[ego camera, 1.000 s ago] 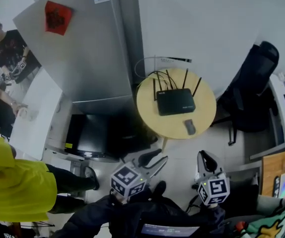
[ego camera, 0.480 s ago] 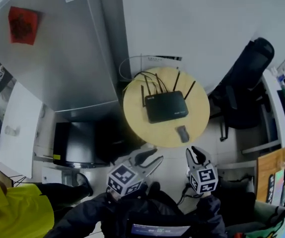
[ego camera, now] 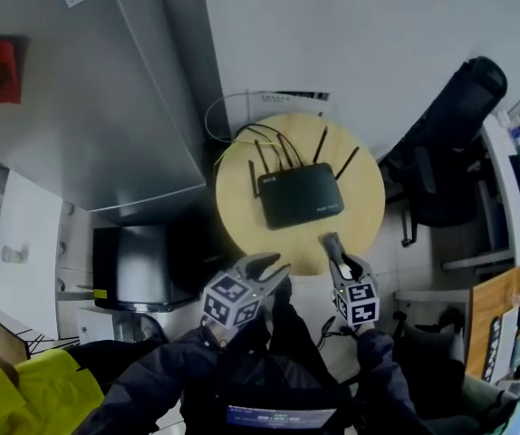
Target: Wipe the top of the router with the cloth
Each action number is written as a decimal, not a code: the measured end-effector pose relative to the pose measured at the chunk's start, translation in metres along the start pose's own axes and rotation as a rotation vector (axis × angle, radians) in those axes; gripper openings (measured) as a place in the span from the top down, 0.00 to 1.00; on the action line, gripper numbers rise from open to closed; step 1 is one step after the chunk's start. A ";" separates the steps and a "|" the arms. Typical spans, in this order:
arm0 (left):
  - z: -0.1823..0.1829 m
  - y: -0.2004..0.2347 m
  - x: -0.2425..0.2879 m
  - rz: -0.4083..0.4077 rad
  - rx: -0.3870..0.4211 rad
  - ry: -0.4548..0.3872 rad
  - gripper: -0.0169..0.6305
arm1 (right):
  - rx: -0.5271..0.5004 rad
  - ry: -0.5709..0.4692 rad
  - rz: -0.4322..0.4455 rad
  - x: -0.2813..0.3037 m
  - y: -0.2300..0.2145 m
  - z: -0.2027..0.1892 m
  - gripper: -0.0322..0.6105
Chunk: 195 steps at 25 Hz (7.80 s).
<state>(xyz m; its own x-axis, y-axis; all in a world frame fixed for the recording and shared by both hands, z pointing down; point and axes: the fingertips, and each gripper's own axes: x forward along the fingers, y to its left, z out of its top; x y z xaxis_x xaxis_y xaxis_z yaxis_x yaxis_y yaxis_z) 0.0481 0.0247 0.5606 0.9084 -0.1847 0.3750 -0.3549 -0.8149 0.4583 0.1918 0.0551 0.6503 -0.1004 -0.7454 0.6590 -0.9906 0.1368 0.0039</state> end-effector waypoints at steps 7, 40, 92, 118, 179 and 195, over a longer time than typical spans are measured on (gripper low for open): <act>-0.013 0.031 0.036 0.039 -0.029 0.088 0.77 | -0.025 0.111 0.029 0.065 -0.026 -0.034 0.66; 0.008 0.070 0.041 0.133 -0.083 0.045 0.77 | -0.061 0.131 0.058 0.074 -0.045 0.001 0.81; 0.050 0.154 -0.011 0.396 -0.221 -0.122 0.77 | 0.082 0.328 0.303 0.276 0.032 0.127 0.81; 0.051 0.144 -0.004 0.351 -0.202 -0.109 0.77 | 0.175 0.289 0.088 0.250 -0.112 0.104 0.81; 0.043 0.137 -0.030 0.365 -0.194 -0.130 0.77 | 0.080 0.346 0.067 0.218 -0.102 0.070 0.81; 0.040 0.131 -0.030 0.355 -0.187 -0.122 0.78 | 0.080 0.301 0.161 0.208 -0.037 0.076 0.81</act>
<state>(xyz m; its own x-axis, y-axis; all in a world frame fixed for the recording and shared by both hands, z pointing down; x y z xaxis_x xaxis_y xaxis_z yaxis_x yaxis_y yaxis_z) -0.0167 -0.0986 0.5768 0.7380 -0.5092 0.4428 -0.6745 -0.5771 0.4605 0.2004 -0.1544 0.7301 -0.2361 -0.4907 0.8387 -0.9696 0.1765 -0.1696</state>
